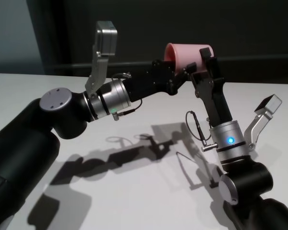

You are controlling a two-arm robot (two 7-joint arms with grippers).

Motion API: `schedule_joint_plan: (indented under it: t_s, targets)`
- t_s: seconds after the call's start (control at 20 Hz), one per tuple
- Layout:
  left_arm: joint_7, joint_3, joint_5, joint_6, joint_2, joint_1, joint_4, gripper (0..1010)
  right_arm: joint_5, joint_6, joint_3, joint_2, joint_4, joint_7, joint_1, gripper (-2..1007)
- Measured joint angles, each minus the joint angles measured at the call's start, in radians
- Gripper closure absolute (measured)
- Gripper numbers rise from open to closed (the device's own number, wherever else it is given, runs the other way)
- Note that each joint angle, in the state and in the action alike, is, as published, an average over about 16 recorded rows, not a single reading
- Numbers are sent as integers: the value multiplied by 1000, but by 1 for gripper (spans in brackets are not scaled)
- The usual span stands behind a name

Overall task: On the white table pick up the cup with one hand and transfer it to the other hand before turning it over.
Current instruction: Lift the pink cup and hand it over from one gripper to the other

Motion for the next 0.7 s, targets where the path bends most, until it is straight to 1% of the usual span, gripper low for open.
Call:
schedule_joint_plan:
  t_s: [0.2, 0.7]
  targets:
    - [0, 0, 0, 0, 0, 0, 0, 959, 0, 0, 0, 0, 0, 0, 0, 247]
    - [0, 0, 0, 0, 0, 0, 0, 959, 0, 1, 1, 0, -1, -1, 0, 248]
